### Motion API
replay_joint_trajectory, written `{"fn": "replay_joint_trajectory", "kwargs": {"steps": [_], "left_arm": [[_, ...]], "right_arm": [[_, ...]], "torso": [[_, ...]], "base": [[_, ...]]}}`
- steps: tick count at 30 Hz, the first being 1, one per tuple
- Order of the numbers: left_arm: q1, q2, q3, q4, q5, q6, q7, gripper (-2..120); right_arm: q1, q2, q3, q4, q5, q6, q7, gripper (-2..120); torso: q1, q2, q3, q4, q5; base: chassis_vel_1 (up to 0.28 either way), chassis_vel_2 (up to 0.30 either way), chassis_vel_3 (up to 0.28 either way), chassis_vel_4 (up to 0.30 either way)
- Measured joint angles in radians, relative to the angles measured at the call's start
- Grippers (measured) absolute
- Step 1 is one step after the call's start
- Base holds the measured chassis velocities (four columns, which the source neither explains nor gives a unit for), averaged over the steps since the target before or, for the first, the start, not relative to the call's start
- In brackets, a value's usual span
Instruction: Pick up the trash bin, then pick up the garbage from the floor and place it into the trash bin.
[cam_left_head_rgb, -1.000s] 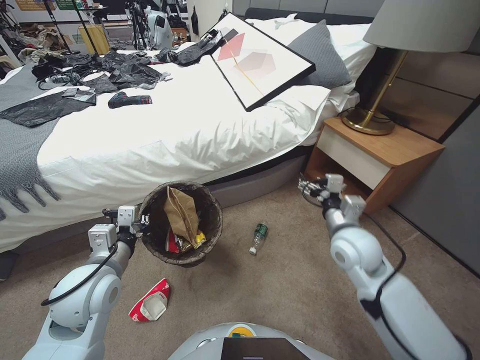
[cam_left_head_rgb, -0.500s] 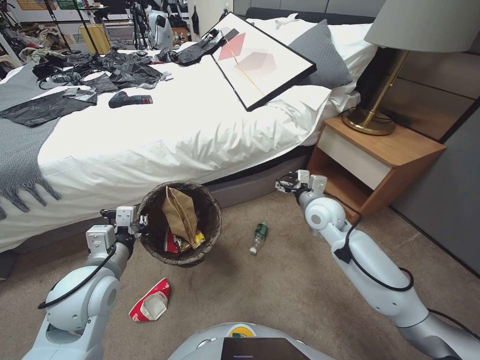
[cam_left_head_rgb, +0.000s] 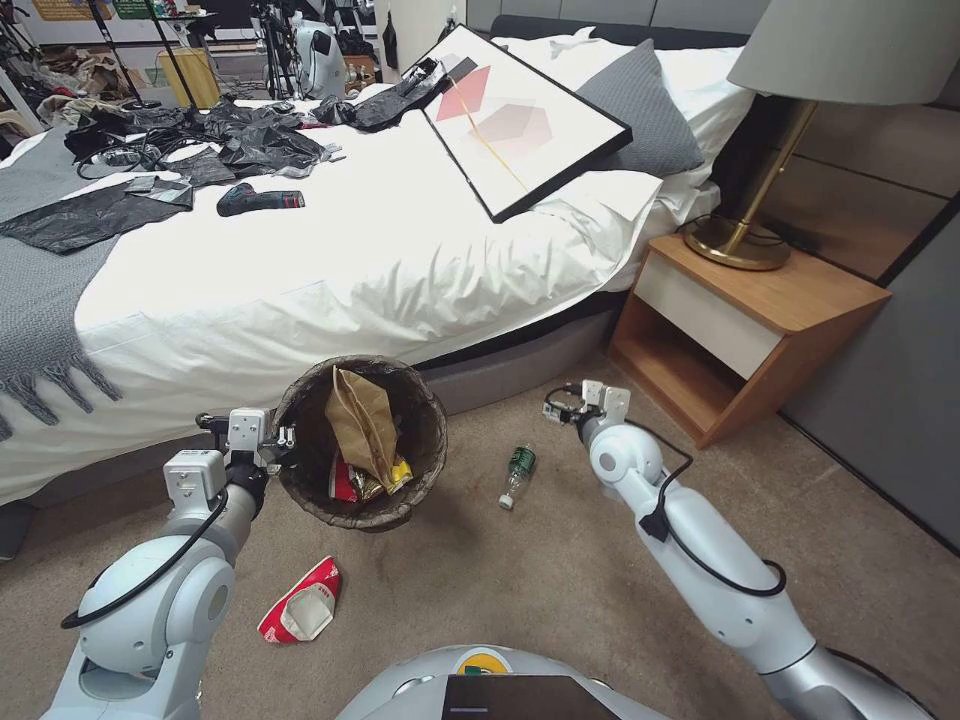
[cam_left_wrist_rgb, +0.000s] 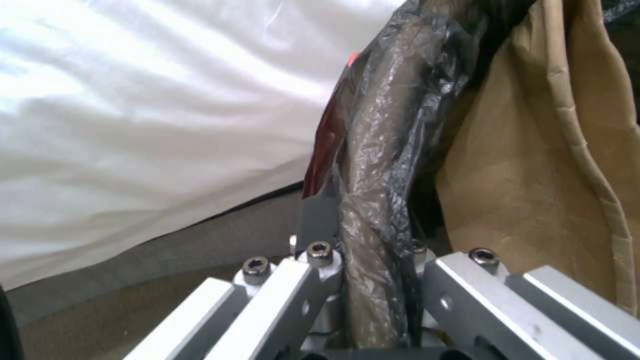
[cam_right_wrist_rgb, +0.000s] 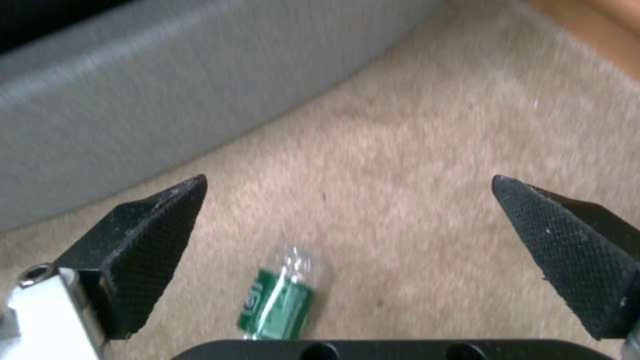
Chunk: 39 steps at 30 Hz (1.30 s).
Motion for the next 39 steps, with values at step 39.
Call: {"fn": "replay_joint_trajectory", "kwargs": {"steps": [39], "left_arm": [[0.004, 0.004, 0.013, -0.003, 0.006, 0.0, 0.012, 0]], "right_arm": [[0.107, 0.286, -0.013, -0.527, -0.133, 0.098, -0.07, 100]], "torso": [[0.0, 0.0, 0.0, 0.0001, 0.0]], "base": [[0.0, 0.0, 0.0, 0.0]]}}
